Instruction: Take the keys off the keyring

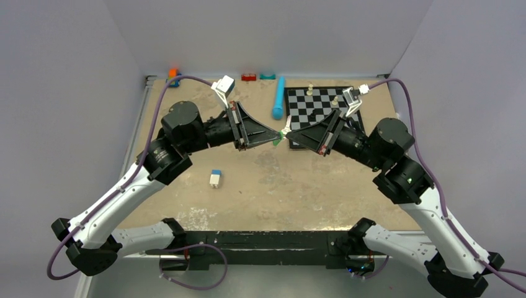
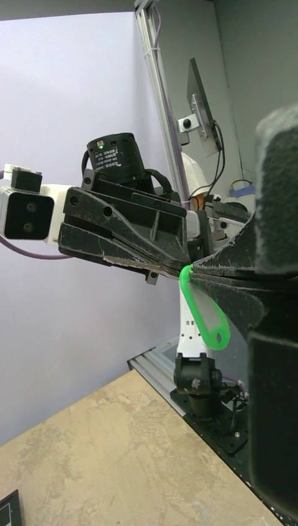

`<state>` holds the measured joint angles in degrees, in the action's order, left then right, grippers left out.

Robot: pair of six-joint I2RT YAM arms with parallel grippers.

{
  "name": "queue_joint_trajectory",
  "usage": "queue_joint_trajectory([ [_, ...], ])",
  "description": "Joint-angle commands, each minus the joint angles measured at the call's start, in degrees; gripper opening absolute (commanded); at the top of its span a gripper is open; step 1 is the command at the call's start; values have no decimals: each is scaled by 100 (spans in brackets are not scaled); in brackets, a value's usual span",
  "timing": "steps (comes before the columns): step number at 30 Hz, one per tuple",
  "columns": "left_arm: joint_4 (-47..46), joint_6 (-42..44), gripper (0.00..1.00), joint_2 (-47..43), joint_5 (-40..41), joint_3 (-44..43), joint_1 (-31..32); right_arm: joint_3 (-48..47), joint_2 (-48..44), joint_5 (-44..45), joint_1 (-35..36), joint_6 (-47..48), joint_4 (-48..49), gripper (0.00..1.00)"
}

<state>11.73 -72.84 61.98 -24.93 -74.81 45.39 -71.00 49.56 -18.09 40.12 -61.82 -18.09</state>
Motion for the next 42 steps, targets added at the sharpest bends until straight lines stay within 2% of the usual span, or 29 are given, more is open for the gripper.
queue_joint_trajectory([
  [1, -373, -40, 0, -77, 4, -69, -39, 63, -140, -36, 34, 9, 221, 0],
  [16, -960, -313, 0, -227, 221, 380, -41, 304, -259, -31, 38, -485, 850, 0],
  [28, -2320, -894, 0, -901, 1427, 1561, -12, 406, -220, 250, 199, -857, 1526, 0],
  [42, -3069, -1330, 0, -1046, 1764, 2073, 30, 447, -56, 492, 401, -868, 1898, 0],
])
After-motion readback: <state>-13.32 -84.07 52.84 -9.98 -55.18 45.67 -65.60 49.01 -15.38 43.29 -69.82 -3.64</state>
